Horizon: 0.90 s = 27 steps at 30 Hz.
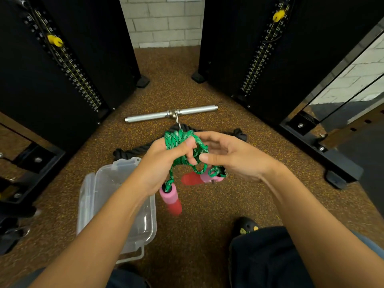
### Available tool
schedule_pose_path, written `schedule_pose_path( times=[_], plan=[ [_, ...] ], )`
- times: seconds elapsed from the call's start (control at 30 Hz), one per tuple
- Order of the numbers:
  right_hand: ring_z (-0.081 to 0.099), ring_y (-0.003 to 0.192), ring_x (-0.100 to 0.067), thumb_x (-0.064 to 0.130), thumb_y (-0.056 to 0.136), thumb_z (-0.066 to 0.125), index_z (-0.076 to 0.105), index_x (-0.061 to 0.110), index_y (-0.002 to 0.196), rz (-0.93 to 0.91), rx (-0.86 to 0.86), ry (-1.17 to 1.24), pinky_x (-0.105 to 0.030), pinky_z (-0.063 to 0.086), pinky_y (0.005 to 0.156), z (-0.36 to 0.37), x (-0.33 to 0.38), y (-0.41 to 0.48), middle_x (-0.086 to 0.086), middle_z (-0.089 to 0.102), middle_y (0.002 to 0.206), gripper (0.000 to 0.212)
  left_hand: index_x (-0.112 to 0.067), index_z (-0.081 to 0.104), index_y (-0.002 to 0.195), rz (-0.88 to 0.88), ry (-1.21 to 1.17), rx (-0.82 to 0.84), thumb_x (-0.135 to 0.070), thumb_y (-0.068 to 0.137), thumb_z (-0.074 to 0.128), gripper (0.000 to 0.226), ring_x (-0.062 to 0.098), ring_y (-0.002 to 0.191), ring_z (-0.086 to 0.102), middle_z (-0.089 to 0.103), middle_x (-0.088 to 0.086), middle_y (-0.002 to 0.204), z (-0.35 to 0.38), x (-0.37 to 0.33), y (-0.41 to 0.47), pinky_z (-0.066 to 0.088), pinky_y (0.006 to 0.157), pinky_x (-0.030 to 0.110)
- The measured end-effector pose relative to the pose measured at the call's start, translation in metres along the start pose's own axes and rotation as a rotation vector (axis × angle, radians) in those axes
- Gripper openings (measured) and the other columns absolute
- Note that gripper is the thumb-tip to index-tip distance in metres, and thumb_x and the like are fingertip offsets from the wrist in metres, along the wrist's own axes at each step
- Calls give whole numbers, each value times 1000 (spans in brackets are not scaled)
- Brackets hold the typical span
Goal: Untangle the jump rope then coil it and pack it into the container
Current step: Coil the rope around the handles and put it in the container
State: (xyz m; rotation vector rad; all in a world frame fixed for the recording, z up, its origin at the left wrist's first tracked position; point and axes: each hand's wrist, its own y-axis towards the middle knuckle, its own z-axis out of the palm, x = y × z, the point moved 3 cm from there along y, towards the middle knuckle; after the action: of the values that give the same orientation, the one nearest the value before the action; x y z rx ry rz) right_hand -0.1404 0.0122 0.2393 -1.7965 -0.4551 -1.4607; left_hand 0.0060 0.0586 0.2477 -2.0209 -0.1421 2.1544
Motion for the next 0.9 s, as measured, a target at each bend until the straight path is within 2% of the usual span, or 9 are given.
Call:
schedule_pose_path(
  times=[0.07, 0.17, 0.23, 0.3, 0.47, 0.6, 0.7, 0.83, 0.9],
  plan=[
    [59, 108, -6, 17, 79, 65, 50, 30, 122, -30, -40, 15, -19, 49, 90, -1, 2, 1, 6, 59, 120, 47, -11, 53, 62, -33, -112, 21, -30, 78, 54, 24, 6, 58, 56, 56, -7, 53, -1, -1, 0, 45, 77, 22],
    [62, 104, -22, 18, 75, 66, 56, 23, 120, -71, -88, 49, -28, 52, 91, -2, 4, 1, -11, 62, 118, 47, -8, 52, 69, -96, -321, 79, -22, 80, 53, 17, 7, 51, 50, 52, -6, 53, -1, 1, 0, 47, 63, 17],
    [62, 100, -24, 20, 72, 65, 58, 20, 118, -99, -91, 103, -31, 52, 92, 0, 7, 1, -15, 63, 111, 47, -8, 53, 70, -112, -438, 98, -20, 79, 54, 15, 6, 46, 47, 49, -7, 50, -2, 1, 0, 48, 66, 17],
    [61, 104, -22, 20, 77, 64, 58, 19, 118, -144, -98, 147, -33, 50, 95, 4, 9, 1, -9, 63, 109, 41, -10, 57, 66, -112, -551, 126, -21, 76, 63, 16, 5, 43, 46, 47, -8, 48, -2, -1, 0, 51, 69, 16],
    [48, 127, -19, 30, 90, 45, 46, 29, 131, -160, -43, 239, -44, 38, 108, 24, 5, 3, -7, 50, 137, 41, -10, 61, 62, -137, -891, 215, -21, 61, 80, 22, 2, 38, 46, 47, -8, 46, 0, 2, 1, 48, 52, 14],
    [52, 122, -12, 40, 90, 40, 46, 43, 125, -83, 67, 302, -38, 40, 106, 36, 1, 4, 5, 57, 128, 36, -12, 59, 58, -187, -901, 256, -20, 58, 81, 23, 0, 34, 45, 47, -9, 42, 0, 4, -1, 43, 44, 9],
    [56, 116, -9, 36, 88, 41, 47, 37, 120, -68, 65, 367, -32, 42, 104, 39, -2, 5, 5, 62, 119, 33, -12, 58, 56, -268, -891, 231, -20, 60, 79, 22, 0, 32, 43, 45, -9, 41, 1, 4, 0, 40, 40, 8],
    [50, 125, -20, 27, 95, 42, 43, 23, 130, -91, -43, 319, -41, 36, 110, 39, -10, 9, -9, 54, 131, 35, -16, 53, 55, -368, -617, 92, -28, 72, 59, 21, 0, 34, 41, 42, -10, 40, 1, 7, 4, 37, 41, 7],
    [50, 124, -21, 22, 99, 38, 40, 18, 133, -98, -96, 323, -42, 37, 109, 42, -12, 12, -11, 53, 130, 34, -17, 52, 60, -386, -483, 67, -31, 72, 59, 20, 0, 36, 43, 44, -10, 42, 0, 5, 5, 41, 43, 9]
  ],
)
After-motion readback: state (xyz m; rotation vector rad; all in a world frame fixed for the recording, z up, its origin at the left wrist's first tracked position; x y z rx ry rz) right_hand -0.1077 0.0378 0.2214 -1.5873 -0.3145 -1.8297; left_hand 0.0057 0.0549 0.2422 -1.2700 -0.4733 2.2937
